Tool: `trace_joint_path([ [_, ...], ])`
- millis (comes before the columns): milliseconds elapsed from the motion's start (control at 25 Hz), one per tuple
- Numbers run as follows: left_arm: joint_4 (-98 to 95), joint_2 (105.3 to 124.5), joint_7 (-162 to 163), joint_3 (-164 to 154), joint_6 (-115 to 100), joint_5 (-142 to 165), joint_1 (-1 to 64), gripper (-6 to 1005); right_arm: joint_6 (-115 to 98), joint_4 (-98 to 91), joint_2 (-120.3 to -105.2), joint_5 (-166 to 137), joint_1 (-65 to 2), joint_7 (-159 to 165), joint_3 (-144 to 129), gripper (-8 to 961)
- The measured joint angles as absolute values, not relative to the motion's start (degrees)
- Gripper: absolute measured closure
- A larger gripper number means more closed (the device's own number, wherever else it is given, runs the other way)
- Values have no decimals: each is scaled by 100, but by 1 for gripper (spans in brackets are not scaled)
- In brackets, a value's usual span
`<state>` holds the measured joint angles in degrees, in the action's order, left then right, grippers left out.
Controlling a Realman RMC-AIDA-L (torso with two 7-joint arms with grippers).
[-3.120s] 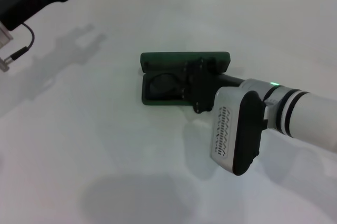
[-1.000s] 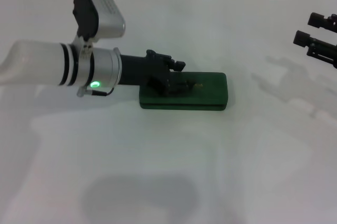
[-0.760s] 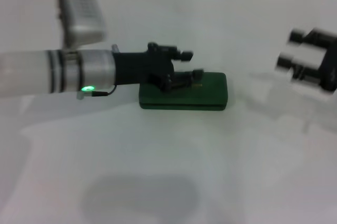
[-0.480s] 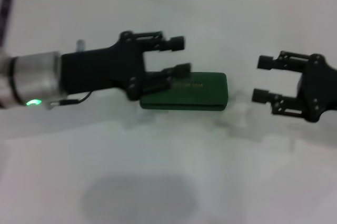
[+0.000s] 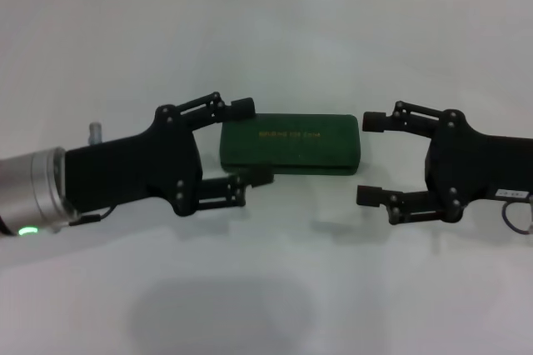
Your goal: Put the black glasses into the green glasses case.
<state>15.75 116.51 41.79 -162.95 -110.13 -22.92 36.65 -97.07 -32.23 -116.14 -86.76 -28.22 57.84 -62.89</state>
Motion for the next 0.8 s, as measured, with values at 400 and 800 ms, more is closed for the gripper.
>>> trace_joint_path([
  [400,1547,11683,4040,-16295,-11090,-2323,3522,151,-9642,-3180,-11622,-8666,-2838,5736,-6298,69],
  [800,1553,11733,4070,-16283,-11097,-2486,3515,106,-9564,-3181,-11619,-8665,-2822,5664,-6310,68],
])
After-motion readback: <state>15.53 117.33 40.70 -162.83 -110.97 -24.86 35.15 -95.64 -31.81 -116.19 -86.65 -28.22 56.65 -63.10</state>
